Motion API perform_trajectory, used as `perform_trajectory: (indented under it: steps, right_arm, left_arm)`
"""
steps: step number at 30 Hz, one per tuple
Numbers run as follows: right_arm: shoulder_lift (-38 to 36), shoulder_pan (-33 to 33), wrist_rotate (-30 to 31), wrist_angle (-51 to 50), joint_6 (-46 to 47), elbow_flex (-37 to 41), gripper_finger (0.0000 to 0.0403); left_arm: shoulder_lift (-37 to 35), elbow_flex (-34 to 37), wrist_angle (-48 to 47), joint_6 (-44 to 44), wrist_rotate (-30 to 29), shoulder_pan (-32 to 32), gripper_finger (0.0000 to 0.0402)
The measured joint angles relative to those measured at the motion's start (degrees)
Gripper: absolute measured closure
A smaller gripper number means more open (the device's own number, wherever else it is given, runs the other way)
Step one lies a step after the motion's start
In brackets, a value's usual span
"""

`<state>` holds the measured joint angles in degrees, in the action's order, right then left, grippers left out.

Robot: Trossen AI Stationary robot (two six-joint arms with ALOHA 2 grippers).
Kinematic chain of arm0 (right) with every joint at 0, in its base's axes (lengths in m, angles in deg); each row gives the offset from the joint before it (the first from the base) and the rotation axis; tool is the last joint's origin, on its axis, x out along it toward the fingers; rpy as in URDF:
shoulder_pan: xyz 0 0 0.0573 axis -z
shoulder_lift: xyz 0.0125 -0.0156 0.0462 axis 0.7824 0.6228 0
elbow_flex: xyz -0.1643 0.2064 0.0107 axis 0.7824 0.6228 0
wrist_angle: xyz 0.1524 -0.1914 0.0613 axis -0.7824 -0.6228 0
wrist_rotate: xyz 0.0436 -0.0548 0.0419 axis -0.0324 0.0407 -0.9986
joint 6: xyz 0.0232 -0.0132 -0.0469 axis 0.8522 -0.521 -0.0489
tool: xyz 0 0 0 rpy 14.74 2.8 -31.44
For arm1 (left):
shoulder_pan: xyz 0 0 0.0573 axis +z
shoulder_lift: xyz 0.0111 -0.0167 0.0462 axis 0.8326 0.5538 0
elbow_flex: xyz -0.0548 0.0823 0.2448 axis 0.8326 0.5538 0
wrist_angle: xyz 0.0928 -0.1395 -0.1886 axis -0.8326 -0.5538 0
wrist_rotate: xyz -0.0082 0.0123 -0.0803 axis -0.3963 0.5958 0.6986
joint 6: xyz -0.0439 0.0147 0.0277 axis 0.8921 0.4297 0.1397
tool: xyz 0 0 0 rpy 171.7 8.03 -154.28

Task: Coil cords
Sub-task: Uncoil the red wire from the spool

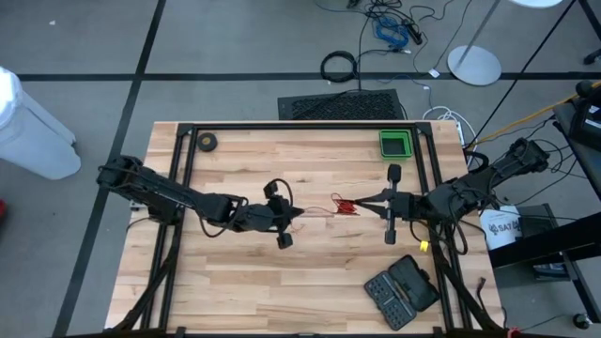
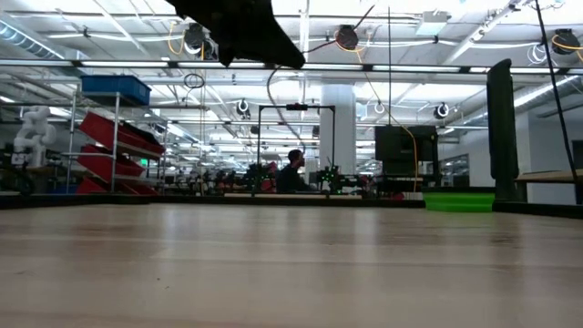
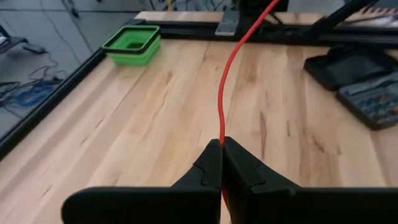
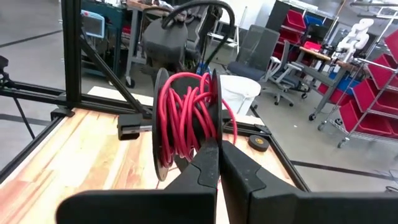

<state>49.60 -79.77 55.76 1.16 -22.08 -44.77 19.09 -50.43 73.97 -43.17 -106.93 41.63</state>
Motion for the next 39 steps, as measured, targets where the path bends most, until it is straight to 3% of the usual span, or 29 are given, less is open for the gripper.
perform_trajectory:
  steps: [21,31,39]
  right_arm:
    - [0.02,0.07,0.02,-2.96,0.02,0.0,0.0403]
    - [0.02,0.07,0.04,-2.96,0.01,0.0,0.0403]
    - [0.02,0.07,0.32,-3.44,0.02,0.0,0.0403]
  left_arm:
    - [-9.74,0.02,-8.01,2.02,-5.43,-5.07,0.0398]
    - [-17.14,0.02,-19.54,8.89,-15.78,-10.07,0.0398]
    - [-20.91,0.02,-19.67,8.94,-21.52,-15.32,0.0398]
